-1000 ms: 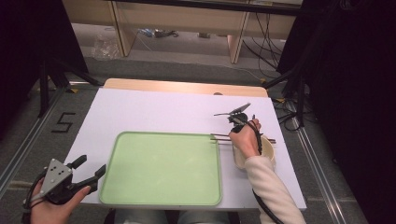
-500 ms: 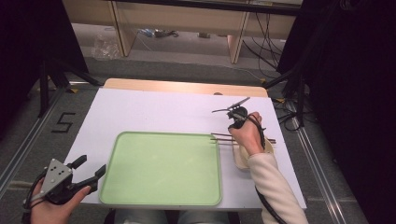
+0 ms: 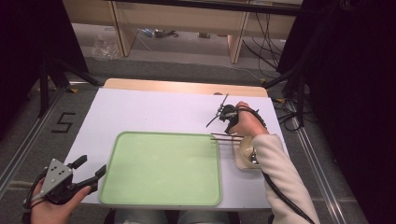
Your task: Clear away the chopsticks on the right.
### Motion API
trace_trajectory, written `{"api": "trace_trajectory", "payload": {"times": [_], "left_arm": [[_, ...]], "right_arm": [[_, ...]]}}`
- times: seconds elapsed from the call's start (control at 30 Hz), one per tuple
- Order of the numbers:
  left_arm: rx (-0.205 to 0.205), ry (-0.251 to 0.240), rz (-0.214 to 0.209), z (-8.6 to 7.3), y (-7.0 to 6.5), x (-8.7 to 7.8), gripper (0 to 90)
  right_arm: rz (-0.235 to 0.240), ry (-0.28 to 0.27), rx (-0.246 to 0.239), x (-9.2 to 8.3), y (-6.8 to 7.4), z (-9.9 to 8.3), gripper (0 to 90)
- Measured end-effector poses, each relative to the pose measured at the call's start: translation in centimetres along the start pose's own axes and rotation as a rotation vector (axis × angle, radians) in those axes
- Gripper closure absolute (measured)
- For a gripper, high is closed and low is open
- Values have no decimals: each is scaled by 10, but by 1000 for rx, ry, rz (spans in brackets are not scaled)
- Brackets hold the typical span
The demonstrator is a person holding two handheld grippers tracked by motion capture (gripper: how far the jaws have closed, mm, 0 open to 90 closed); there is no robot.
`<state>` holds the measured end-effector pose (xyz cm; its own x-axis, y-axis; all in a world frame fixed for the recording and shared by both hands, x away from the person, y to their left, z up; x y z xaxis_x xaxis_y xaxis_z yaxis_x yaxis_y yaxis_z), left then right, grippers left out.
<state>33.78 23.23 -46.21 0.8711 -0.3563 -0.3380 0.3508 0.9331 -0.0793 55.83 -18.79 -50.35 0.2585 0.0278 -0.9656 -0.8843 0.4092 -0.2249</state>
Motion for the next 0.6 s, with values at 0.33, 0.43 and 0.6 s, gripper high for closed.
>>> {"api": "trace_trajectory", "payload": {"times": [0.33, 0.43, 0.6], "left_arm": [[-1, 3, 0, 0, 0, 0, 280], [-3, 0, -1, 0, 0, 0, 280], [-5, 1, 0, 0, 0, 0, 281]], "right_arm": [[26, 40, -15, 16, 4, -2, 651], [35, 59, -32, 20, 3, -3, 660], [28, 72, -51, 24, 0, -5, 709]]}}
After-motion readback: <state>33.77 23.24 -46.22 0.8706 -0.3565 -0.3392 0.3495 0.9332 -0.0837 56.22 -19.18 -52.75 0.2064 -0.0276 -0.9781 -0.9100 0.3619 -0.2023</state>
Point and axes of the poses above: each handheld gripper's, and its own axes: x roughly forward along the jaws, z roughly out of its top, y roughly to its left, the point moved 9 cm from there along x, roughly forward along the jaws, and after that the axes turned 4 degrees about -x, right-handed, at the moved point
